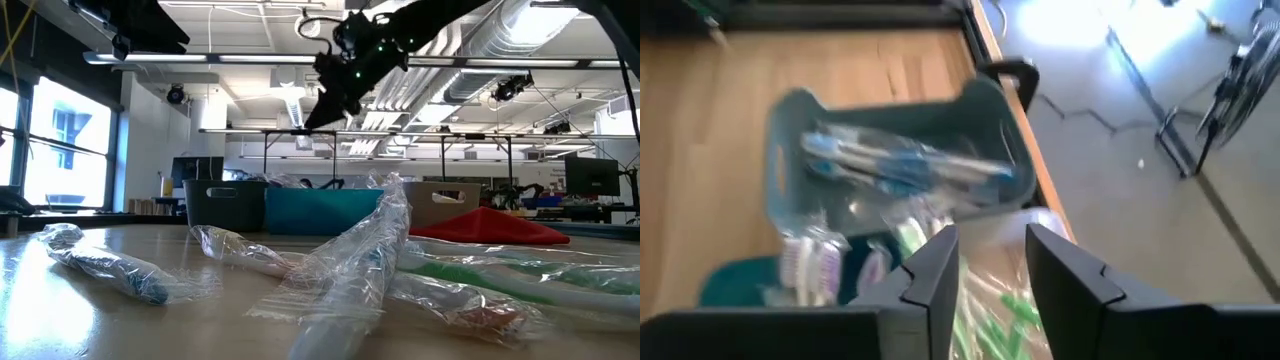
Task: Pick & Place Toothbrushes
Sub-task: Put the left orange toothbrush into the white bin
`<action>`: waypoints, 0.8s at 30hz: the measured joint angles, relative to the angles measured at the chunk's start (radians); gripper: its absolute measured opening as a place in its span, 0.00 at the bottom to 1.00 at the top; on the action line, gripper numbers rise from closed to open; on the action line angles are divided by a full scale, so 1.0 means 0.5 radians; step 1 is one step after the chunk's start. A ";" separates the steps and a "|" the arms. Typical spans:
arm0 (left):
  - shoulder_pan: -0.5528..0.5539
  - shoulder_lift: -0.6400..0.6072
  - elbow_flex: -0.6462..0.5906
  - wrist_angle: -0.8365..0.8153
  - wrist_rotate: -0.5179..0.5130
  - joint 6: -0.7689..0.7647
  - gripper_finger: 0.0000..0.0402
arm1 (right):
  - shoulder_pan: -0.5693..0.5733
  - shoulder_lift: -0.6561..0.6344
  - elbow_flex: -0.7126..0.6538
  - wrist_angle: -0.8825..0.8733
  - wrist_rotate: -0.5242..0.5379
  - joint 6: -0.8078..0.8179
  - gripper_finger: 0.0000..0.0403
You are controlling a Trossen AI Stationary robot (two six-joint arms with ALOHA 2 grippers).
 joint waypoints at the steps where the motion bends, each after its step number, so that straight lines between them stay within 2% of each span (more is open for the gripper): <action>1: 0.000 0.000 0.000 0.000 0.000 0.000 0.36 | 0.013 -0.025 0.000 0.006 0.000 0.001 0.27; 9: -0.001 0.000 0.000 0.002 0.001 -0.012 0.36 | 0.142 -0.153 0.001 0.337 0.001 0.012 0.22; 13: -0.001 0.000 0.000 0.002 0.002 -0.098 0.36 | 0.195 -0.153 0.001 0.493 0.000 0.254 0.22; 17: -0.001 0.000 0.000 0.002 0.007 -0.234 0.36 | 0.236 -0.144 0.001 0.518 -0.007 0.467 0.22; 24: -0.001 0.007 0.000 0.002 0.007 -0.491 0.36 | 0.328 -0.140 0.000 0.401 -0.008 0.348 0.20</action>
